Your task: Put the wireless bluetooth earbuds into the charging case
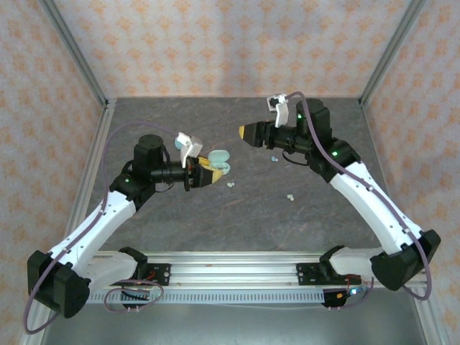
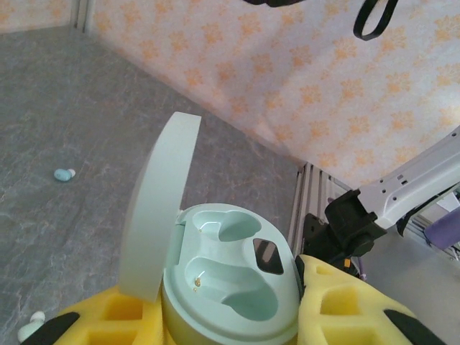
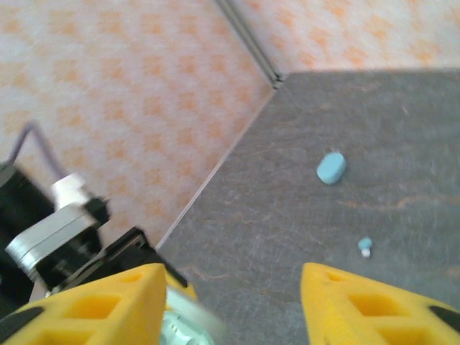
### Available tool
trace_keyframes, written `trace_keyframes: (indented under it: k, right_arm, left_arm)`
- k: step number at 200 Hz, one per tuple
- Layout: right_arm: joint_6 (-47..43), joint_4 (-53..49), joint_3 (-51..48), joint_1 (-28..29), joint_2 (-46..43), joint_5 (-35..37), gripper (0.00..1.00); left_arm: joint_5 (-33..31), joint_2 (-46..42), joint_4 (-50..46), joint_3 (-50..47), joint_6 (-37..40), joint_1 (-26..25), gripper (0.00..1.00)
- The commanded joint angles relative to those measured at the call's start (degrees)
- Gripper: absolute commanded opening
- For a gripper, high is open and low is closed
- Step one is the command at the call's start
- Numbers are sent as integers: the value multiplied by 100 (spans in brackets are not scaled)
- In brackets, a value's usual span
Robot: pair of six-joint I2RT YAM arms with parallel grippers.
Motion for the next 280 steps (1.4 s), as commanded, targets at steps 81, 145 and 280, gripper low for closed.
trace_keyframes:
  k: [81,145,280]
  right_arm:
    - [-614,-2362,732,162,2395,1900,37]
    - [-993,-2832,1256,931,3823,2627,37]
    - [-2330,-3741,2680,1448,5234,3077,32]
  left_arm:
    - [-130,-604,-745,-151,700,170,10]
    - [-276,-965,-1482,-26,996,184,10]
    - [-402,-1213,-1682,-128,982,205,10]
